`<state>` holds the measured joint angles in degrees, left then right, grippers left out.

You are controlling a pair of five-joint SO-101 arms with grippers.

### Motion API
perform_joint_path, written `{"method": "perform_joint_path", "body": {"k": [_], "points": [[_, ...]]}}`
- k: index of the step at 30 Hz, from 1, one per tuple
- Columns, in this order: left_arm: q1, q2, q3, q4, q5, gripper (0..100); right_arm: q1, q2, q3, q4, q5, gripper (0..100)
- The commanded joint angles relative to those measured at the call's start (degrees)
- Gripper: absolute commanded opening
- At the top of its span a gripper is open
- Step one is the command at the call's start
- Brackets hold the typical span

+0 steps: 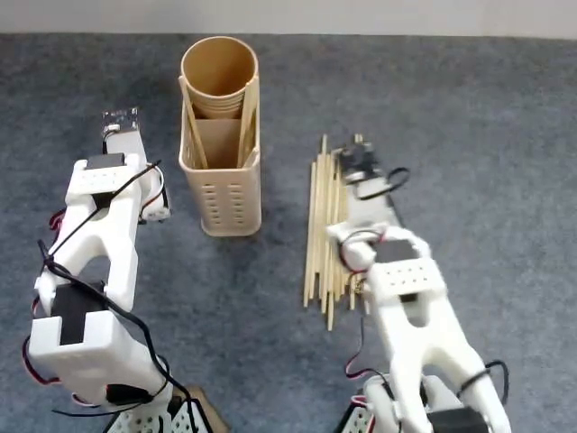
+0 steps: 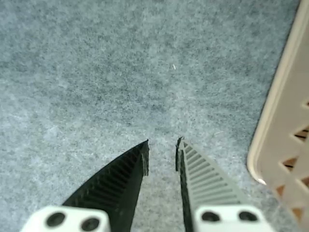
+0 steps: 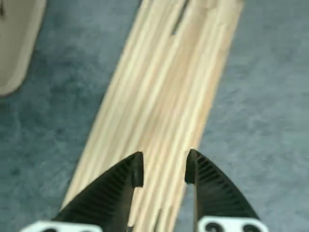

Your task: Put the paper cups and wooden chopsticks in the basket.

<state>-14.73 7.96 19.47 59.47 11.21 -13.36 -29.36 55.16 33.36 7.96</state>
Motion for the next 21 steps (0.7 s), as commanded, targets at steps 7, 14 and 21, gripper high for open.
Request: {"method": "perform_joint_path", "body": {"k": [7, 14, 21], "points": [[1.1, -1.4, -0.2, -0.5, 0.4, 13, 5.5, -3.5, 1.3, -0.7, 2.3, 15.6], [1.1, -1.4, -0.2, -0.3, 0.4, 13, 5.4, -1.7, 5.6, -7.2, 2.6, 15.6], [1.1, -1.4, -0.2, -0.3, 0.4, 13, 5.7, 14.7, -2.4, -7.3, 2.3, 15.6]]}}
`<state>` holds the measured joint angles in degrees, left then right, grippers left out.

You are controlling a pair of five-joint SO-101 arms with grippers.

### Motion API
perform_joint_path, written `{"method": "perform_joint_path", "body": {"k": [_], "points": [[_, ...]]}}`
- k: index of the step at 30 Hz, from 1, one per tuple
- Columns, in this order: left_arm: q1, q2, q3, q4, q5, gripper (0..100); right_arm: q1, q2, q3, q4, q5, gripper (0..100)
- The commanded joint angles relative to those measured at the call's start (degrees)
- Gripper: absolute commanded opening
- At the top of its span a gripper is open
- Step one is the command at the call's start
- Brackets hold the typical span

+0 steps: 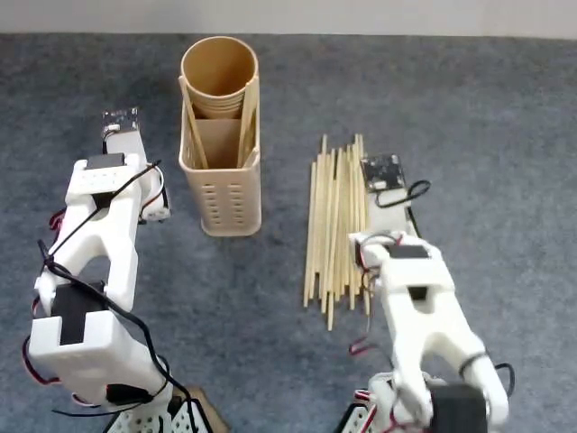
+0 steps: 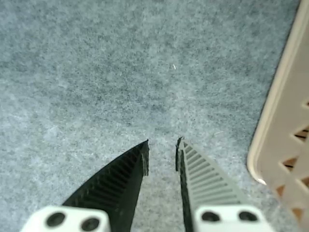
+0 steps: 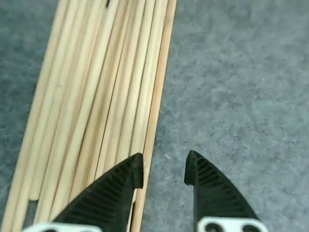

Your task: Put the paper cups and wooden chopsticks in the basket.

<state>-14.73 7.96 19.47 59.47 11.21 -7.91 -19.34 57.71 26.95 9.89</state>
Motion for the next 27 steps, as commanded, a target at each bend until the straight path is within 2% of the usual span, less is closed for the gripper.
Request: {"method": "perform_joint_path", "body": {"k": [1, 7, 12, 17, 21, 27], "points": [[1.1, -1.4, -0.2, -0.3, 0.4, 13, 0.2, 6.9, -6.2, -0.8, 0.4, 15.6], [1.1, -1.4, -0.2, -0.6, 0.4, 13, 0.6, 11.5, -9.0, -0.8, 0.2, 15.6], [1.1, -1.4, -0.2, -0.6, 0.4, 13, 0.4, 4.5, -8.7, -0.7, -3.1, 15.6], [1.1, -1.4, -0.2, -0.6, 0.4, 13, -3.9, -1.4, -3.6, 0.3, -3.0, 15.6], [1.1, -1.4, -0.2, -0.6, 0.4, 13, -4.4, 2.4, -2.3, 0.3, -3.0, 15.6], [1.1, -1.4, -0.2, -0.4, 0.4, 13, 0.1, 10.0, -6.5, -0.3, -1.8, 15.6]]}}
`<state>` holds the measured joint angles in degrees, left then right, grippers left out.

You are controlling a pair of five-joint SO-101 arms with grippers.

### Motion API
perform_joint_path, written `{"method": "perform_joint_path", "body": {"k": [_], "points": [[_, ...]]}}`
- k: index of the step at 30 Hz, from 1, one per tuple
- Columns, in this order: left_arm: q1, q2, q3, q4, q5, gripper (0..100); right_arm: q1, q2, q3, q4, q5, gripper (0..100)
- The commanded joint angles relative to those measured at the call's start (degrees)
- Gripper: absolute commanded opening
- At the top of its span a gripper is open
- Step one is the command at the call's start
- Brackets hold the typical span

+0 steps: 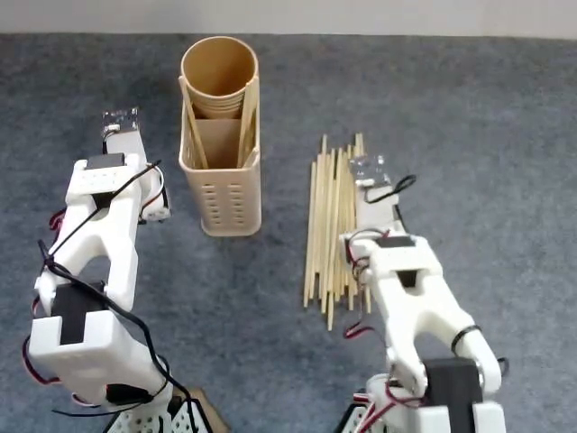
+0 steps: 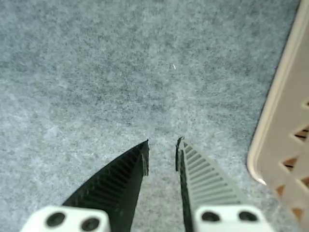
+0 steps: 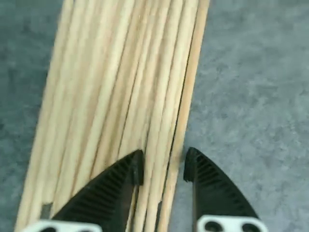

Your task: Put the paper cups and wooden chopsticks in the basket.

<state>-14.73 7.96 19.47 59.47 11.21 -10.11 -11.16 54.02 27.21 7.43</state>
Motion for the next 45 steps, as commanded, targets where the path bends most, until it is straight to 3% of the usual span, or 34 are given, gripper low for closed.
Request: {"method": "perform_joint_path", "body": {"k": [1, 13, 16, 28, 41, 45], "points": [[1.1, -1.4, -0.2, -0.5, 0.4, 13, 3.0, 2.1, -3.6, -0.5, 0.6, 15.6], [1.1, -1.4, -0.2, -0.6, 0.4, 13, 4.3, -7.5, -1.4, -2.5, -3.3, 15.6], [1.1, -1.4, -0.2, -0.6, 0.4, 13, 4.5, -7.3, 1.3, -7.3, -3.0, 15.6], [1.1, -1.4, -0.2, -0.4, 0.4, 13, 7.2, -0.8, 0.6, -7.3, -2.9, 15.6], [1.1, -1.5, -0.2, -0.3, 0.4, 13, 6.0, 15.6, -16.5, 6.6, 0.9, 14.6], [1.1, -1.5, -0.2, -0.3, 0.4, 13, 5.9, 19.6, -25.0, 13.2, 1.1, 0.0]]}}
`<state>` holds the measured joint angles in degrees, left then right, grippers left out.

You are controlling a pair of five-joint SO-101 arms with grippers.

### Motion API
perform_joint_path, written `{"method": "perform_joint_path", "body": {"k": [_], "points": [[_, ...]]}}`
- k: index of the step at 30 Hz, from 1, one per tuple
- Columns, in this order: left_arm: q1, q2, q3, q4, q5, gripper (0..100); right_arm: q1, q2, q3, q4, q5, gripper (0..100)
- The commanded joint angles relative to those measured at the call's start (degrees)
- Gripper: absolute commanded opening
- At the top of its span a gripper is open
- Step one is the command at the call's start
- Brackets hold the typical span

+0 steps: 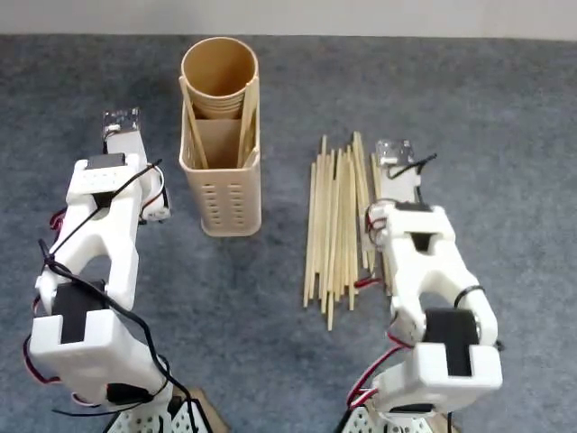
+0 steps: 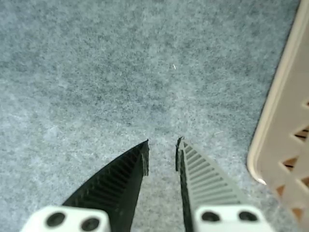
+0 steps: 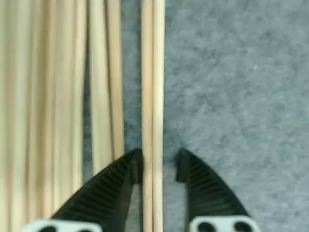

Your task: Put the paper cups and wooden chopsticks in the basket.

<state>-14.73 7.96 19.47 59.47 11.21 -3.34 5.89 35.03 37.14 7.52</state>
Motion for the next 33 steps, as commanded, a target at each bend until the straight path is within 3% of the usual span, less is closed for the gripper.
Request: {"method": "perform_joint_path", "body": {"k": [1, 7, 16, 22, 29, 33], "points": [[1.1, -1.5, -0.2, -0.3, 0.4, 13, -0.7, 3.4, -7.8, 4.5, 1.0, 1.1], [1.1, -1.5, -0.2, -0.4, 0.4, 13, -0.5, -0.7, -14.4, 9.5, -3.2, 0.5], [1.1, -1.5, -0.2, -0.6, 0.4, 13, -5.0, -40.6, -14.6, 9.5, -8.8, 0.5], [1.1, -1.4, -0.2, -0.6, 0.4, 13, -16.7, -52.6, -14.7, -7.1, -13.2, 0.5], [1.1, -1.4, -0.2, -0.6, 0.4, 13, -26.9, -43.9, -14.5, -30.3, -19.5, 0.5], [1.1, -1.4, -0.2, -0.6, 0.4, 13, -31.4, -35.0, -14.7, -37.5, -19.7, 0.5]]}}
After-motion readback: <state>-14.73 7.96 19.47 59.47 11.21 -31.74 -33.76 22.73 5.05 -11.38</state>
